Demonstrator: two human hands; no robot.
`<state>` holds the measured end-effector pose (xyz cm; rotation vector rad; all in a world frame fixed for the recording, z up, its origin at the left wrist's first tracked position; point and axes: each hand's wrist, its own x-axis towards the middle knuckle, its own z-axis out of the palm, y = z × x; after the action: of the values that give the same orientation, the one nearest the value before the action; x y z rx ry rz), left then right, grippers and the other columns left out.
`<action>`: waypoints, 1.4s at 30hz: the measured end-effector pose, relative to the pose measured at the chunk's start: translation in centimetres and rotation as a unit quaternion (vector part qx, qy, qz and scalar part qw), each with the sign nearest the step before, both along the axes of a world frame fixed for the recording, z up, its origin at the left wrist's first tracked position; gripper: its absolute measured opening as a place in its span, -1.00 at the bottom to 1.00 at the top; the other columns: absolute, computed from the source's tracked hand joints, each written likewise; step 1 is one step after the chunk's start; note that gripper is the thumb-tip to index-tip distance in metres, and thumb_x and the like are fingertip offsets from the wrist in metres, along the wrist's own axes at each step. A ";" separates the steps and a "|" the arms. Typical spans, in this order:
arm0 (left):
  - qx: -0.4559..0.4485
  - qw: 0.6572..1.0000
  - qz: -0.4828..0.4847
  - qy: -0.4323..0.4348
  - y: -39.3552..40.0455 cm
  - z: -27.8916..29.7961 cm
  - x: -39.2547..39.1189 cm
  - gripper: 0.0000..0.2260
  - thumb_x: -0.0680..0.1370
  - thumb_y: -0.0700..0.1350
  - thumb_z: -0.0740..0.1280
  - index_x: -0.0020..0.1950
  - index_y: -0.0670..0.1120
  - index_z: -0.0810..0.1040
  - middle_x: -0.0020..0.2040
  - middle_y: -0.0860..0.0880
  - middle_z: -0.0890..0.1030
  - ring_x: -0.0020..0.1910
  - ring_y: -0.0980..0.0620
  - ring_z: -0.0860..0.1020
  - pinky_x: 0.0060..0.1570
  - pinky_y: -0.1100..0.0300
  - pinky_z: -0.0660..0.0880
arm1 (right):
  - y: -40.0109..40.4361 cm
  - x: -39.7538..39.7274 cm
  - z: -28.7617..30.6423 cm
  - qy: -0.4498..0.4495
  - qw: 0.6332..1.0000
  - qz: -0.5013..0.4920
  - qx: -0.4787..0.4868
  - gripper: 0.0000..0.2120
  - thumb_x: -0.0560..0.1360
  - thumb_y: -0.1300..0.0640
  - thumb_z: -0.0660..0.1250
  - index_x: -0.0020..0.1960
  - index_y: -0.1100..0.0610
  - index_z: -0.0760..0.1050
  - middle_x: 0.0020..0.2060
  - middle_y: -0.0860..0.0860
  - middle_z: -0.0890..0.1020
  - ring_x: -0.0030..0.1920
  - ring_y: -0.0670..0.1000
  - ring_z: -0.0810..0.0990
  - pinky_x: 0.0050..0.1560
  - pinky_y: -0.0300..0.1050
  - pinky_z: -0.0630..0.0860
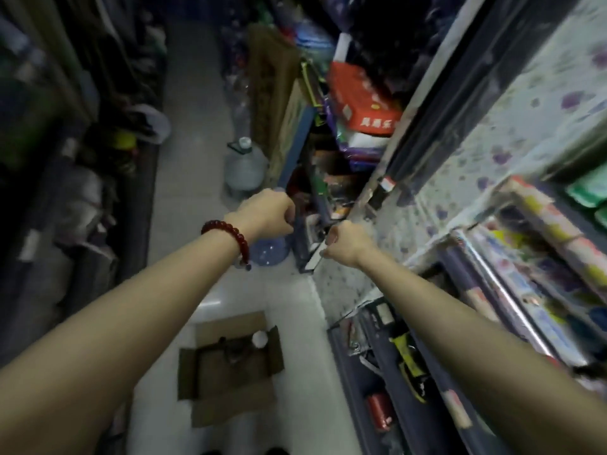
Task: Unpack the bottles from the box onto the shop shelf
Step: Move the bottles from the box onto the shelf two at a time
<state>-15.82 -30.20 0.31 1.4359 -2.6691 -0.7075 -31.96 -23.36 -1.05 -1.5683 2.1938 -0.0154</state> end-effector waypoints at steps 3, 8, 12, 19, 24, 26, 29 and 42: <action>0.045 0.997 0.059 -0.023 -0.2 -5.6 2.9 -0.85 0.48 -0.11 0.38 0.02 -0.09 0.64 0.02 -0.15 0.65 0.03 -0.16 0.59 0.04 0.06 0.52 | -1.8 2.3 -6.2 -0.008 0.998 0.053 0.037 -0.84 0.37 0.07 0.42 -0.16 0.15 0.55 -0.11 0.16 0.64 0.04 0.22 0.62 0.05 -0.04 0.49; 0.114 0.983 0.137 -0.048 0.9 -14.6 6.5 -0.79 0.49 -0.10 0.39 0.11 -0.08 0.58 0.09 -0.12 0.60 0.05 -0.11 0.57 0.07 0.04 0.53 | -2.0 4.9 -15.7 -0.039 0.994 0.079 0.070 -0.77 0.39 0.12 0.43 0.00 0.22 0.61 -0.03 0.15 0.65 0.01 0.16 0.61 0.02 -0.04 0.58; 0.135 0.979 0.146 -0.050 2.5 -22.1 7.3 -0.79 0.51 -0.07 0.36 0.13 -0.05 0.56 0.09 -0.07 0.59 0.04 -0.06 0.56 0.07 0.05 0.53 | -1.0 5.3 -23.1 -0.070 0.989 0.083 0.101 -0.78 0.47 0.15 0.37 0.09 0.18 0.54 0.01 0.12 0.60 -0.01 0.09 0.57 -0.06 -0.11 0.51; 0.168 0.967 0.184 -0.053 4.4 -37.3 8.0 -0.81 0.51 -0.07 0.30 0.10 0.01 0.57 0.09 -0.02 0.58 0.01 -0.01 0.54 -0.02 0.13 0.52 | 1.3 4.2 -37.4 -0.108 0.989 0.071 0.079 -0.61 0.45 0.09 0.40 0.25 0.15 0.47 0.15 0.11 0.54 0.13 0.10 0.53 0.06 -0.09 0.49; 0.185 0.958 0.220 -0.024 5.9 -49.1 8.3 -0.70 0.53 -0.04 0.33 0.25 -0.04 0.49 0.16 -0.05 0.57 0.09 -0.01 0.55 0.02 0.15 0.53 | 2.6 3.9 -48.7 -0.160 0.986 0.014 0.054 -0.59 0.42 0.12 0.42 0.24 0.12 0.44 0.11 0.08 0.54 0.11 0.08 0.54 0.02 -0.15 0.46; 0.198 0.952 0.233 -0.005 6.8 -53.7 8.4 -0.65 0.52 0.00 0.33 0.29 -0.04 0.45 0.20 -0.05 0.54 0.12 -0.02 0.53 0.08 0.11 0.54 | 3.3 4.1 -52.9 -0.214 0.975 -0.062 0.012 -0.64 0.42 0.12 0.43 0.19 0.11 0.47 0.04 0.03 0.58 0.08 0.06 0.56 0.05 -0.13 0.47; 0.209 0.944 0.254 0.014 8.1 -60.5 8.6 -0.55 0.50 0.08 0.33 0.36 0.01 0.37 0.32 -0.08 0.42 0.26 -0.10 0.42 0.23 -0.09 0.46 | 4.1 4.7 -59.0 -0.262 0.956 -0.124 -0.034 -0.76 0.45 0.09 0.41 0.09 0.00 0.47 -0.08 -0.10 0.55 0.03 0.00 0.56 -0.01 -0.20 0.40; 0.183 0.828 0.405 0.343 10.3 -75.7 6.4 -0.22 0.36 0.02 0.51 0.49 0.08 0.21 0.45 0.02 0.30 0.40 0.06 0.32 0.35 0.06 0.38 | 3.6 7.7 -73.9 -0.301 0.915 -0.167 -0.208 -0.55 0.54 0.01 0.32 0.40 0.02 0.33 0.31 -0.02 0.47 0.29 -0.05 0.43 0.31 -0.01 0.45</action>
<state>-9.38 -19.88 -75.35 1.7235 -1.2562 -1.3113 -24.30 -19.81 -74.91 -1.1305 1.9790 -0.9918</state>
